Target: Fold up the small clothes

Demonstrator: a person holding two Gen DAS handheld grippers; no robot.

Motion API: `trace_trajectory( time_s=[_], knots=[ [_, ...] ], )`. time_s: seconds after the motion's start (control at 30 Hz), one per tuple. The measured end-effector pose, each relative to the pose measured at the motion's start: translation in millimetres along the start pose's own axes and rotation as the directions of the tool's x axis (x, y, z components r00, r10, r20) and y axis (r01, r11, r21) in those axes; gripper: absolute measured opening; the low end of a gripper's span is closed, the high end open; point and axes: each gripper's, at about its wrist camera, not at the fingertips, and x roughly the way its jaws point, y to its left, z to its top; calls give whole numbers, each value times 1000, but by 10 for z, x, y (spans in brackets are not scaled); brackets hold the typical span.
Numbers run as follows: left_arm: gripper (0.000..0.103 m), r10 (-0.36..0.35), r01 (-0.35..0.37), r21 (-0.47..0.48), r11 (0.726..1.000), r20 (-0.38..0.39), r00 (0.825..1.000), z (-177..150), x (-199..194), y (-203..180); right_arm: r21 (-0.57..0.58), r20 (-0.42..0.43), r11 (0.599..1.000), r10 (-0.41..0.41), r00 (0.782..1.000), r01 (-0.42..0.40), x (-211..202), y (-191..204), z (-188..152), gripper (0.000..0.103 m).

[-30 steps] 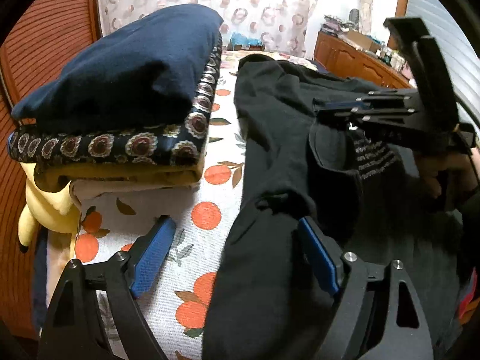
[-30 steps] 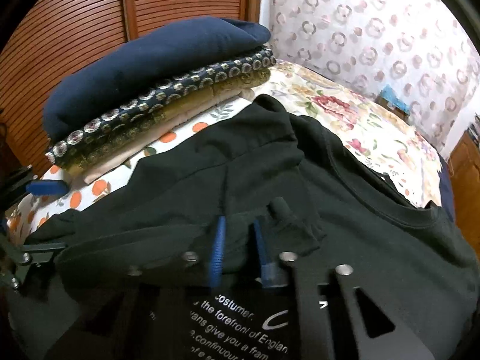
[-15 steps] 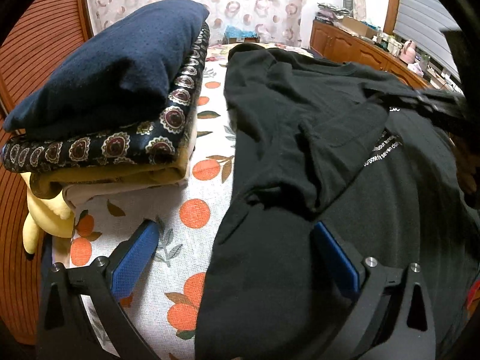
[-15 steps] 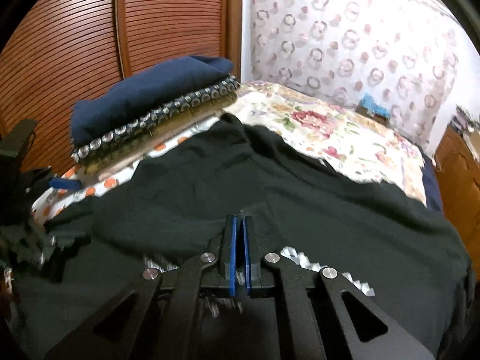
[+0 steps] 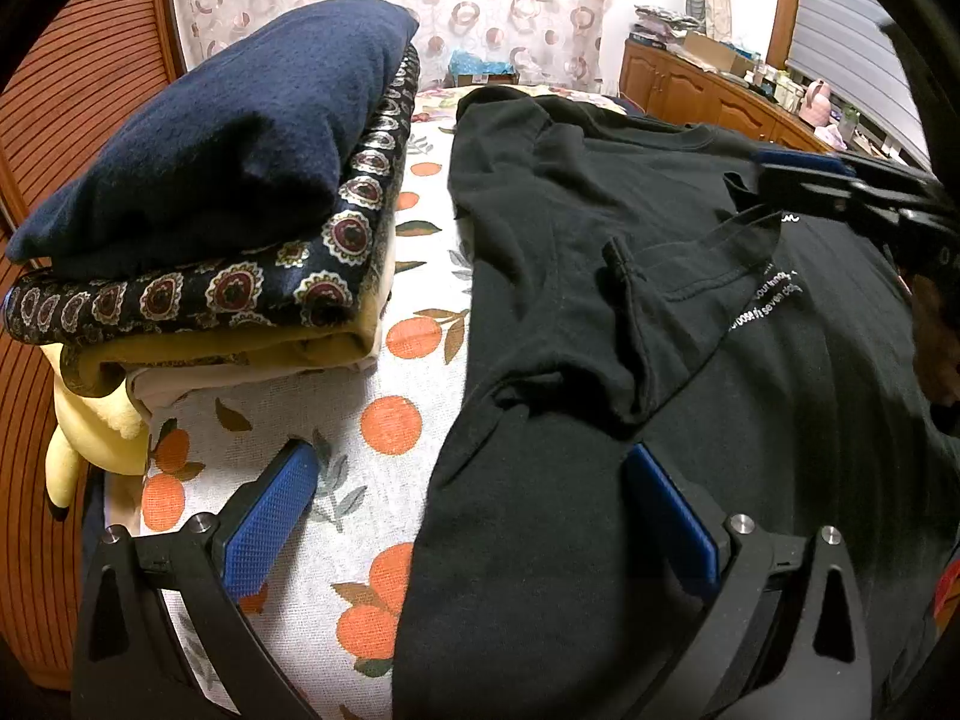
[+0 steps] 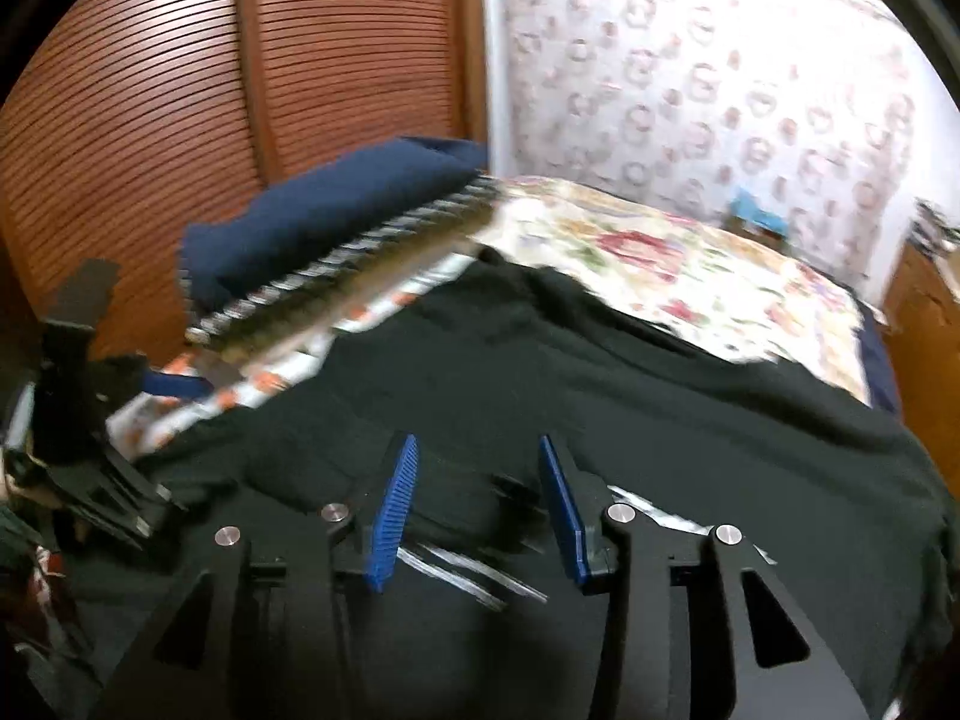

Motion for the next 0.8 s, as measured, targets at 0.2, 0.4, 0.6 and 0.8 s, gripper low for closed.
trace_trajectory(
  time_s=[0.2,0.4,0.6,0.8],
  knots=[
    [103,22,-19,-56,998,53,998,-70,-180,113,-33,-66,991,124,990,-127,419,303,75,44],
    [103,58,-51,-61,997,125,990,-111,-374,131,-26,-145,987,152,978,-157,642,294,-24,12],
    [103,49,-41,-52,998,169,984,-71,-492,59,-20,-93,989,143,985,-145,269,232,-162,4],
    [103,27,-26,-10,1000,190,981,28,-535,-67,8,-118,994,105,987,-105,-71,197,-524,4]
  ],
)
